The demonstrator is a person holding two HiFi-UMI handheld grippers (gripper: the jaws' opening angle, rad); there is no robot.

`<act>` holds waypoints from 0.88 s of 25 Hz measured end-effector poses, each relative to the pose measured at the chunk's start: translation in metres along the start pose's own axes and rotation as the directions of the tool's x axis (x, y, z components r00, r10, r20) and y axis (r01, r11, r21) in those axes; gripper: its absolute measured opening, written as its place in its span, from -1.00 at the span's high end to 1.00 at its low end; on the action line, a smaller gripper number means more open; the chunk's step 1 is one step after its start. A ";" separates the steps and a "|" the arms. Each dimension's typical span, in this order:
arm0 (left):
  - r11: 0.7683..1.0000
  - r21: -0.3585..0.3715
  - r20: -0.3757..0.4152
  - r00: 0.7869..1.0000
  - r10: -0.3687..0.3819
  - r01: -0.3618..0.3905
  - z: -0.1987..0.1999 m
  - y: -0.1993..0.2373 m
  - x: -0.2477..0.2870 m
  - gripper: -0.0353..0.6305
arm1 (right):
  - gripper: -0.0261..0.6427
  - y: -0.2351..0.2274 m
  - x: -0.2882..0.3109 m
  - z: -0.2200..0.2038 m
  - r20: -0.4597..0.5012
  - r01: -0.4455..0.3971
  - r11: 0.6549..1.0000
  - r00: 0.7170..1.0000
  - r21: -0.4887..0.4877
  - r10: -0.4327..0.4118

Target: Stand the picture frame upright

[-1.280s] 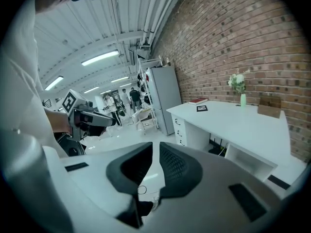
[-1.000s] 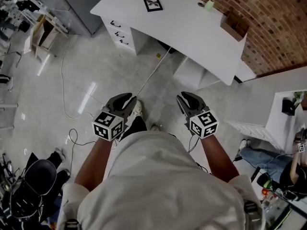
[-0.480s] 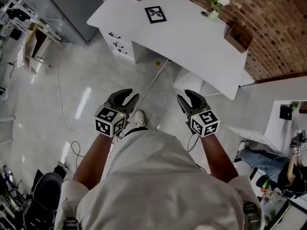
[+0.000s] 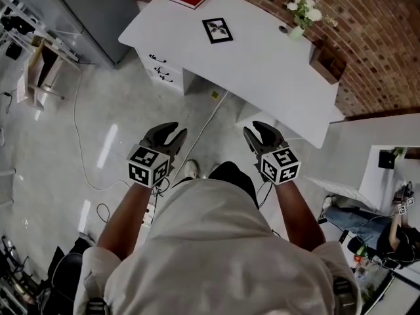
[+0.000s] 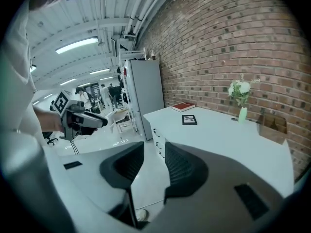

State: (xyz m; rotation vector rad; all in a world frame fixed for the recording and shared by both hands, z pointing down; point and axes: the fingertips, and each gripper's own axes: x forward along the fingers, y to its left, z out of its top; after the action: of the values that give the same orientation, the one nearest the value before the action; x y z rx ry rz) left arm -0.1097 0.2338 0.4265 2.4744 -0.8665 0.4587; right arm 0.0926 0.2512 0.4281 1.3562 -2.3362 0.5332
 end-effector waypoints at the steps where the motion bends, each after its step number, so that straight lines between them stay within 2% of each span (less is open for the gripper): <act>1: 1.000 -0.004 0.004 1.000 0.001 -0.001 0.003 0.005 0.003 0.53 | 0.50 -0.004 0.005 0.003 -0.002 0.001 1.000 1.000 -0.001 -0.001; 11: 0.998 -0.039 -0.004 0.999 0.047 -0.047 0.035 0.047 0.054 0.54 | 0.50 -0.067 0.064 0.031 -0.010 -0.047 0.999 0.999 0.016 0.047; 22: 0.989 -0.074 -0.007 0.992 0.130 -0.130 0.117 0.098 0.142 0.56 | 0.51 -0.167 0.147 0.086 -0.038 -0.157 0.988 0.987 0.013 0.157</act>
State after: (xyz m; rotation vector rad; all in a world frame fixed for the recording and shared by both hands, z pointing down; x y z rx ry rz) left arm -0.0499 0.0339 0.4255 2.3587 -1.0295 0.4648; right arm 0.1603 0.0236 0.4509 1.1618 -2.4248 0.6128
